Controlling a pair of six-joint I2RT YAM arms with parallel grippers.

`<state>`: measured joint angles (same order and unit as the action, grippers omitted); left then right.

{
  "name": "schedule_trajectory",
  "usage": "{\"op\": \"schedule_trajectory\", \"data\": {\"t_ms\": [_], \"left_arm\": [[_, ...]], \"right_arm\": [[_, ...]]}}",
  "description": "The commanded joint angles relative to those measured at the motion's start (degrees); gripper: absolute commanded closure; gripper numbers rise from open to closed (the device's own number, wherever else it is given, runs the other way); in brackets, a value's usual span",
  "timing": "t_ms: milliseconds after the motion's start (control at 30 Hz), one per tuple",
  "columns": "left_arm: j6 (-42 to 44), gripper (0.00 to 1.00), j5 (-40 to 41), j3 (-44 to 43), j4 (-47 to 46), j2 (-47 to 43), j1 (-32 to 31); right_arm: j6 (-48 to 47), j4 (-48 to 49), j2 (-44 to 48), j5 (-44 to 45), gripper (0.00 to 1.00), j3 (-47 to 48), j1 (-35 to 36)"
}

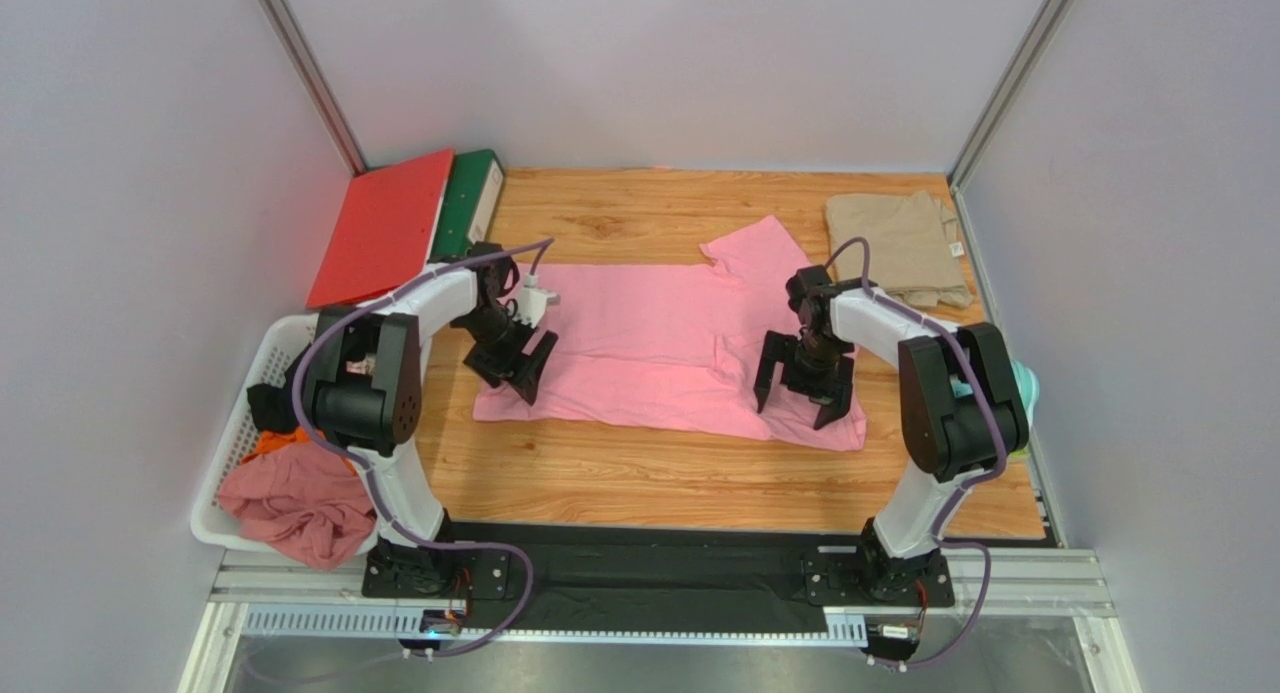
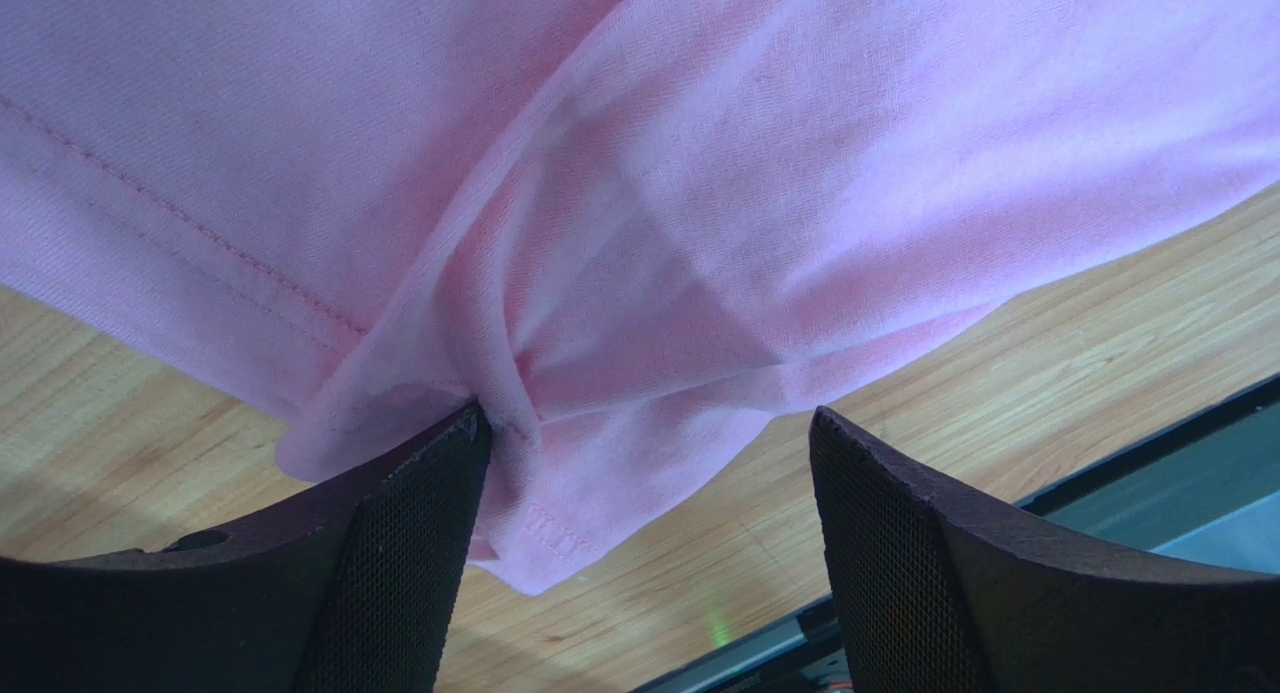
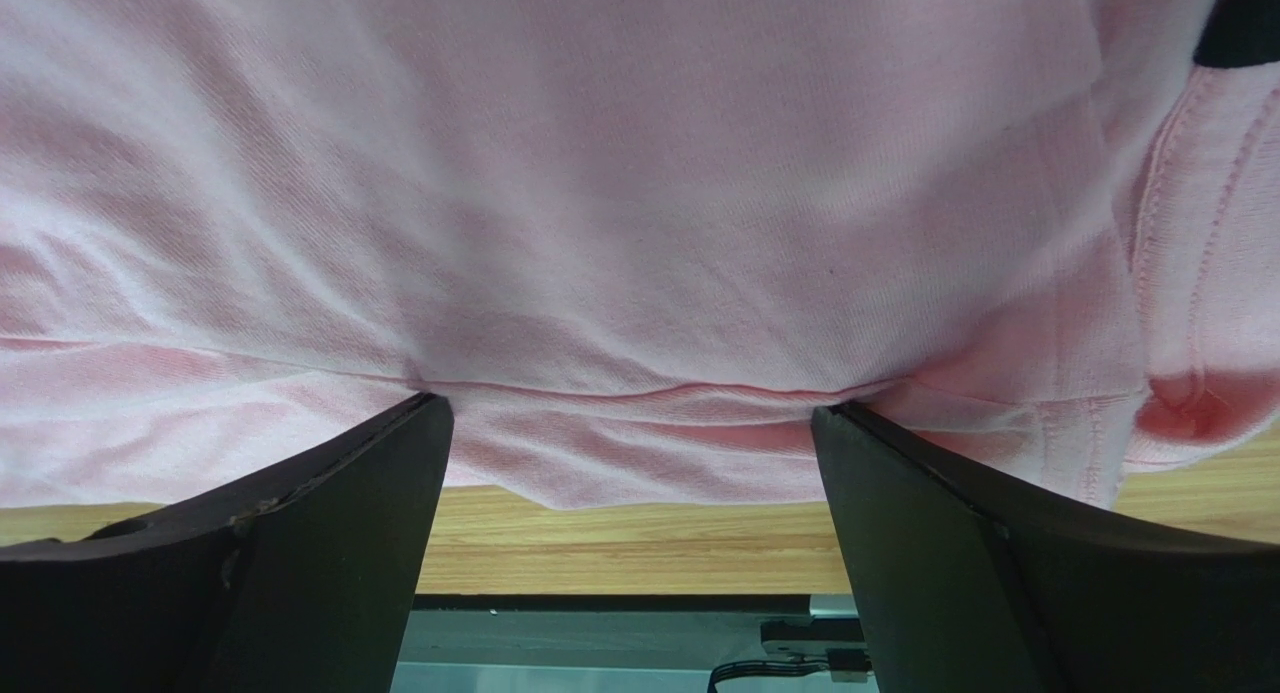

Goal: Fold and stack the t-shirts
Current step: Grap the side of the flattened tshirt furthest away from the robot with both arms

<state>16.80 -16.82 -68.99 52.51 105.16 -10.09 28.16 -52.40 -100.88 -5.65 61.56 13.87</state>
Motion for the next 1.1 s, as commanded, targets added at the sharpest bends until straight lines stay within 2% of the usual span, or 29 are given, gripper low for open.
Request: {"op": "schedule_trajectory", "data": {"t_ms": [0,267,400,533,733,833,1067], "left_arm": [[3.50,0.16,2.23,3.86,0.14,-2.68,-0.11],[7.63,0.15,4.60,12.47,0.48,-11.02,-0.11],[8.34,0.15,4.86,13.10,1.10,-14.20,-0.11],[8.08,0.15,4.78,7.40,3.99,-13.85,-0.11],[8.16,0.15,7.50,-6.14,8.22,-11.91,-0.11],[7.29,0.15,4.18,-9.05,10.24,-11.38,-0.37],[8.07,0.15,-8.04,-0.54,12.70,-10.25,-1.60]], "right_arm": [[1.54,3.01,0.95,-2.08,0.00,-3.72,1.16],[2.07,3.10,4.64,-2.17,0.00,-7.94,2.92],[2.34,2.92,6.40,-2.35,0.00,-8.65,3.45],[1.81,0.12,6.57,-2.35,0.00,-4.45,3.53],[0.40,-6.47,6.49,-0.59,0.00,8.30,3.36],[0.66,-7.10,5.70,-2.42,0.00,13.14,3.36],[1.46,-3.41,1.75,-6.83,0.00,14.20,3.36]]}}
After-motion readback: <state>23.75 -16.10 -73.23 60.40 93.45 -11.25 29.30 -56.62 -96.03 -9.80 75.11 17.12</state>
